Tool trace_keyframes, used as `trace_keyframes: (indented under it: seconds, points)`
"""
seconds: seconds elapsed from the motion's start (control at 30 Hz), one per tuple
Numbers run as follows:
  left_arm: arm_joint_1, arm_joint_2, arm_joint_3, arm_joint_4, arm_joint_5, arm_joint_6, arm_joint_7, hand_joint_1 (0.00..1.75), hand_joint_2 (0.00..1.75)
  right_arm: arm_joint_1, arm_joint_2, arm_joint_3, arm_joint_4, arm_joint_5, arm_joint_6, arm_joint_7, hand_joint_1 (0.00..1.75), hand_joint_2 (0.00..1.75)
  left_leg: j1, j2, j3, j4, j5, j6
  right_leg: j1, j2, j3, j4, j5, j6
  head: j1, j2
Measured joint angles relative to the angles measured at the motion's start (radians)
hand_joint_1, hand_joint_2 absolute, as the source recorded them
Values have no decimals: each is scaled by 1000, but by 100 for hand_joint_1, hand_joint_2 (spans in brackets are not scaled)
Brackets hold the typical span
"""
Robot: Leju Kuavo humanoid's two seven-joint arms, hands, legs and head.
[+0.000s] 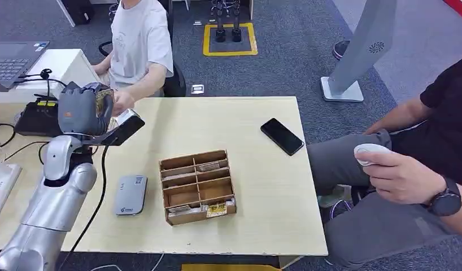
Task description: Pass the card to the sensor for recognition and then transmit it.
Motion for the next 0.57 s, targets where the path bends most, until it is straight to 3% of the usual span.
trace_keyframes:
  seconds: [0.03,0.07,0.1,0.33,0.57]
  points:
    - [-1,-3,-2,6,-1,0,0,173,175,0,0,0,0,0,0,0,0,0,0,0,0,0,0,0,0,0,0,0,0,0,0,0]
    - [-1,-6,-3,11,-2,0,0,152,175,0,0,0,0,0,0,2,0,0,0,0,0,0,0,0,0,0,0,0,0,0,0,0]
    - [-2,-10,-3,16,-1,0,0,0,175,1,0,0,0,-1,0,2,0,0,0,0,0,0,0,0,0,0,0,0,0,0,0,0]
    - [-4,-14,-5,32,-3,5,-17,0,175,1,0,0,0,-10,-3,-10,0,0,0,1,0,0,0,0,0,0,0,0,0,0,0,0]
    - [39,65,25,-6,-6,102,-1,0,175,15,0,0,0,-40,-15,-11,0,0,0,1,-1,-1,0,0,0,1,0,1,0,0,0,0]
